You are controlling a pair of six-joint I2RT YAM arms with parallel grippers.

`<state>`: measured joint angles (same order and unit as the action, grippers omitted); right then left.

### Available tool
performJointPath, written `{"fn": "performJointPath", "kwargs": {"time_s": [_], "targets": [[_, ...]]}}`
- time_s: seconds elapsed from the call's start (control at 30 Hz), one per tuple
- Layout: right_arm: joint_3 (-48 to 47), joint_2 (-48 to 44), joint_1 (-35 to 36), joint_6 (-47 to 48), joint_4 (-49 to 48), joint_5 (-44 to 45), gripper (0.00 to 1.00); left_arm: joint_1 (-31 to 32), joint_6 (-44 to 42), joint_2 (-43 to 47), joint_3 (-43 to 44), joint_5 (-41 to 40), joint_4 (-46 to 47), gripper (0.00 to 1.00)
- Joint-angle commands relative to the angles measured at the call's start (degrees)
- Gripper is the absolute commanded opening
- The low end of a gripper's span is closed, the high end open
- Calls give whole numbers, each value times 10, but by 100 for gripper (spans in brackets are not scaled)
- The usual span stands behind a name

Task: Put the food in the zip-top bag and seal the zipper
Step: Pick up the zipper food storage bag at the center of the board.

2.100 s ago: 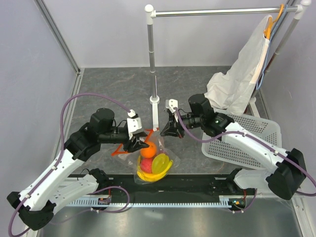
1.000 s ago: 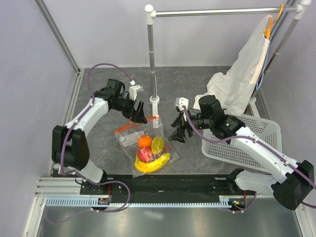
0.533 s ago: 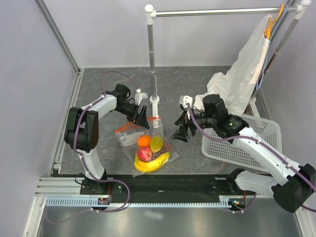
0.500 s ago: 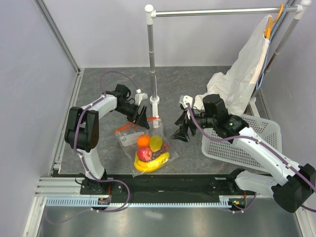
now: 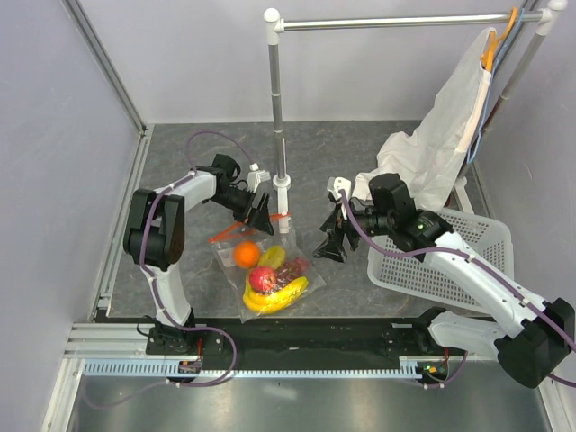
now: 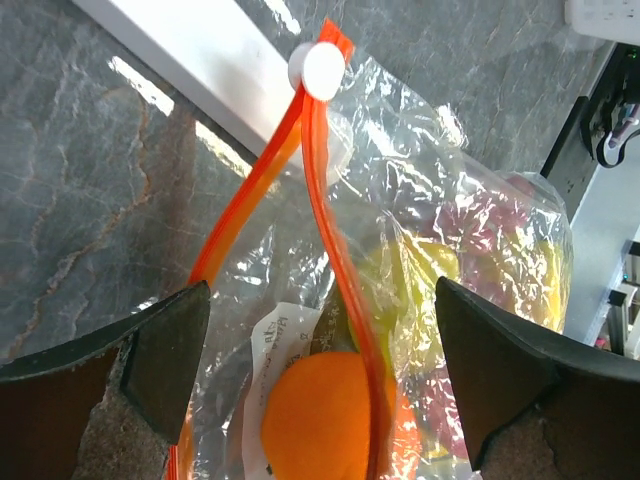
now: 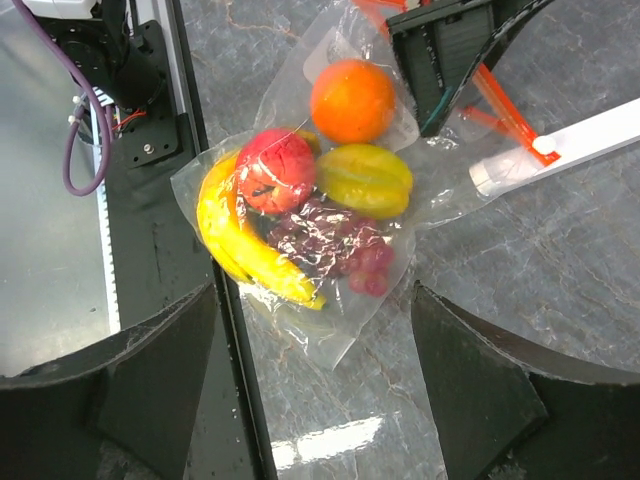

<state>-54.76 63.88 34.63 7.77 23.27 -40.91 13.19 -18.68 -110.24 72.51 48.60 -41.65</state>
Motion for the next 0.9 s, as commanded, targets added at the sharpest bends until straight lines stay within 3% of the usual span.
{"fn": "performJointPath", "kwargs": {"time_s": [0.0, 0.47, 0.63, 0.73, 0.77, 0.83, 0.87], "targets": [[-2, -7, -3, 10, 9, -22, 85, -11, -33, 9, 40, 16, 17, 100], [-7, 9, -3, 17, 13, -33, 85, -15, -28, -38, 59, 40, 37, 99], [-9, 13, -4, 19, 14, -32, 85, -14, -19, -61, 63, 69, 32, 90], [-9, 12, -4, 17, 14, -29, 85, -13, -32, -57, 62, 95, 11, 67], [-8, 9, -4, 17, 15, -28, 85, -13, -36, -53, 62, 113, 2, 54], [-3, 8, -4, 15, 14, -25, 85, -13, -43, -38, 66, 129, -15, 37], [-2, 5, -4, 14, 14, -23, 84, -13, -43, -30, 68, 141, -29, 21]]}}
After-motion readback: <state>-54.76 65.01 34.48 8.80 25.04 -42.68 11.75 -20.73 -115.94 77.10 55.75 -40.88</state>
